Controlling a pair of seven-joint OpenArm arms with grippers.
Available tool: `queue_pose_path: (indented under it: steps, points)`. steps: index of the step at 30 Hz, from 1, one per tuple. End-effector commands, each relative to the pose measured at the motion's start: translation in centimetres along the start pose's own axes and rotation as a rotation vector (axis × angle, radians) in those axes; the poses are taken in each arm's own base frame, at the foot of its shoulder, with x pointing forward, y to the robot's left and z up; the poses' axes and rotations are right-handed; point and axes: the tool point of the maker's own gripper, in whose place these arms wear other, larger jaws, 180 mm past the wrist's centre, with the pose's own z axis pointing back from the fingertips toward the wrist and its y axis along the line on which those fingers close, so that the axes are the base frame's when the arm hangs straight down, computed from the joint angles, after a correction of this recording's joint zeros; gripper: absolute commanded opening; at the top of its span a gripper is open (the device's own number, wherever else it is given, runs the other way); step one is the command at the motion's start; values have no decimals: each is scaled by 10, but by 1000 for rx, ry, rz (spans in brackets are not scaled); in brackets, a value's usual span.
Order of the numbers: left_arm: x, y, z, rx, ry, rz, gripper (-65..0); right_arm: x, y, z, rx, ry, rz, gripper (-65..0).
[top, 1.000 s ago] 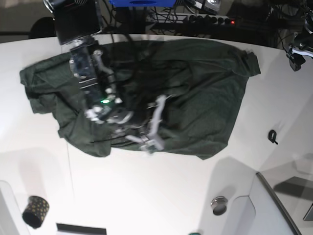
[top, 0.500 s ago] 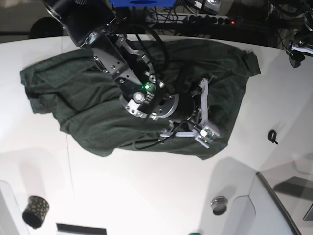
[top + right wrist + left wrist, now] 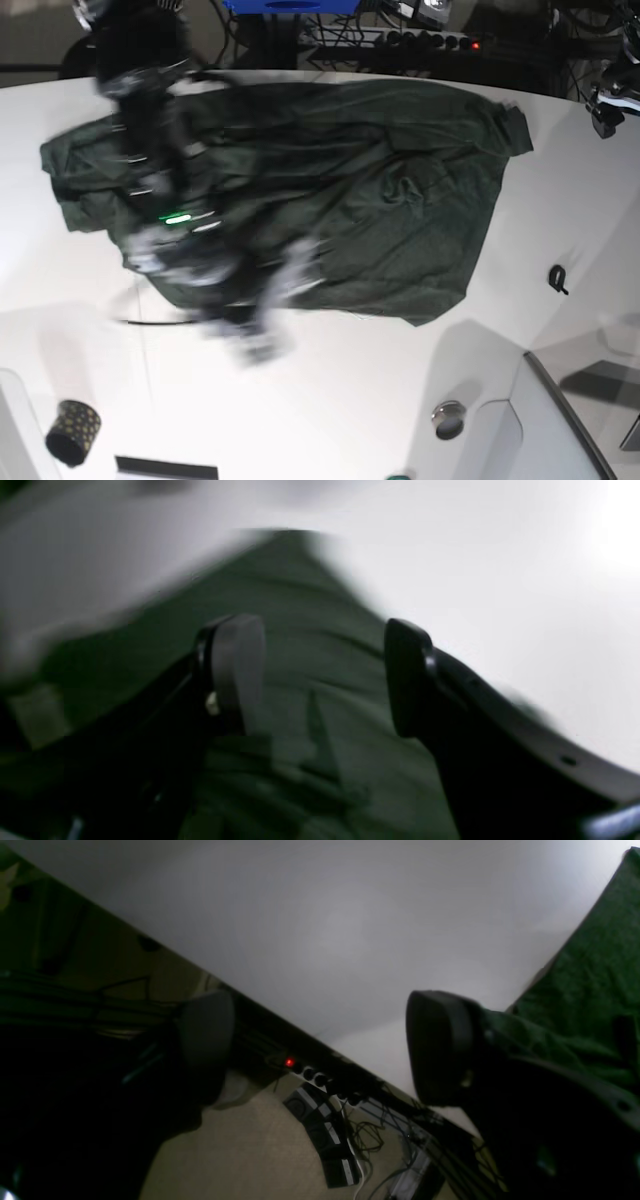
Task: Layout the t-shirt on the table in an organized manner, then fold the t-shirt properly
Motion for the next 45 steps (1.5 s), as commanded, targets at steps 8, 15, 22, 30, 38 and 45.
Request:
queue_pose_path:
  steps: [8,15,22,30,38,45]
  points:
    - [5,-54,1,-195,-41,-122,-135,-87,-143,41,-287,227,-66,-290]
    - [-19,-148,-7,-437,24,-207,-135,-152,-189,63,-451,468,62,-290]
    - [-24,-169,-20,-442,52,-157,-135,-159,-182,63,-444,472,83,-290]
    - [-44,-166,-42,-435,123,-96,-334,-167,-164,54,-409,474,54,-290]
    - [-68,-158,-52,-419,190,-56,-586,-178,-164,49,-398,483,41,-290]
    - [-69,-157,-52,-417,193,-54,-650,-191,-164,47,-390,502,25,-290]
